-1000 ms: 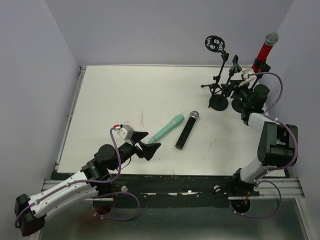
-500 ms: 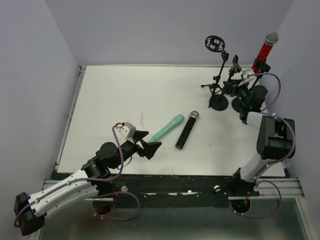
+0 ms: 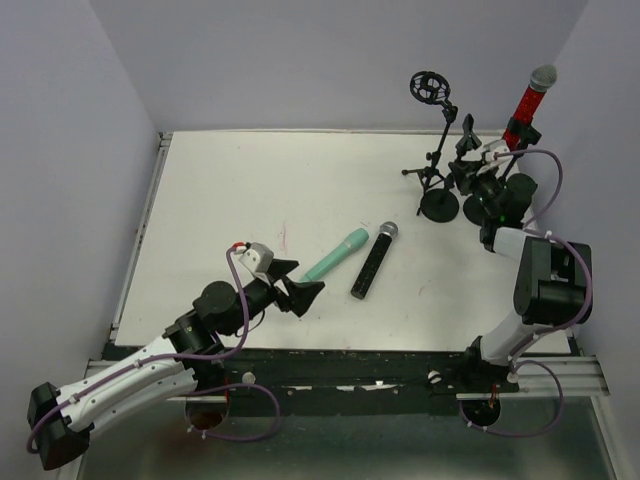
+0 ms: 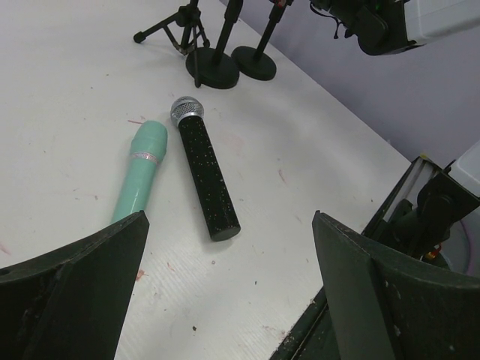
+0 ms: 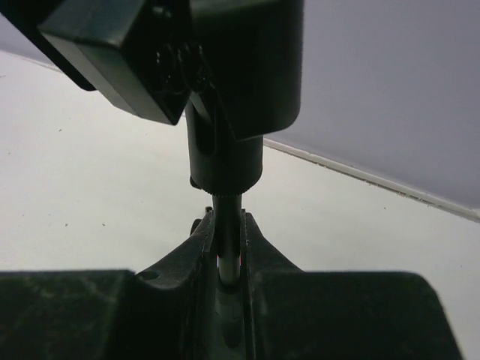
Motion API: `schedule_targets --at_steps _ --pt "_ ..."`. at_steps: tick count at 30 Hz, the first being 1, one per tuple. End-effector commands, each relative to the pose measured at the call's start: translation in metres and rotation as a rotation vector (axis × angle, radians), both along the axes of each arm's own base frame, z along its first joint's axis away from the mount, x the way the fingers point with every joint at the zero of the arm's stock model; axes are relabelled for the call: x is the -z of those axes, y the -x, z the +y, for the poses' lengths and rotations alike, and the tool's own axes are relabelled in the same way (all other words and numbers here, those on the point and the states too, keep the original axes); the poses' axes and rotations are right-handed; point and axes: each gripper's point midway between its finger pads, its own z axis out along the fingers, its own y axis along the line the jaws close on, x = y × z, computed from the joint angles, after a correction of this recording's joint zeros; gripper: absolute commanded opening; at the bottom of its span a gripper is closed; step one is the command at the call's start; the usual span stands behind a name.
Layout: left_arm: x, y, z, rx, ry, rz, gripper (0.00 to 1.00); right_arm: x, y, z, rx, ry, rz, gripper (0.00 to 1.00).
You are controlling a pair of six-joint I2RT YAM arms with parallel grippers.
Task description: Attach the microphones to the stand
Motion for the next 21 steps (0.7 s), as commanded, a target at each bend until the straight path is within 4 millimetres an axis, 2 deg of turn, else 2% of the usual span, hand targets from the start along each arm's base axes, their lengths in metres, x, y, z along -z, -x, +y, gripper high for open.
schedule_targets --at_steps 1,5,9,15,21 --pt "-0.013 0.002 0.000 0.017 0.015 -0.020 0.98 -0.037 0.020 -0.003 -0.009 0.056 -0.104 0.04" --pt "-0.015 0.003 0.002 0.015 0.022 -0.027 0.98 -0.053 0.041 0.004 -0.038 0.047 -0.091 0.04" --pt "-0.015 0.005 0.002 0.023 0.025 -0.031 0.99 -0.057 0.059 0.015 -0.094 0.024 -0.008 0.03" --pt "-0.017 0.009 0.003 0.034 0.039 -0.036 0.98 -0.038 0.105 0.051 -0.331 0.055 0.153 0.02" --pt "-0.013 0.009 0.006 0.027 0.042 -0.037 0.98 -0.021 0.162 0.078 -0.592 0.145 0.216 0.02"
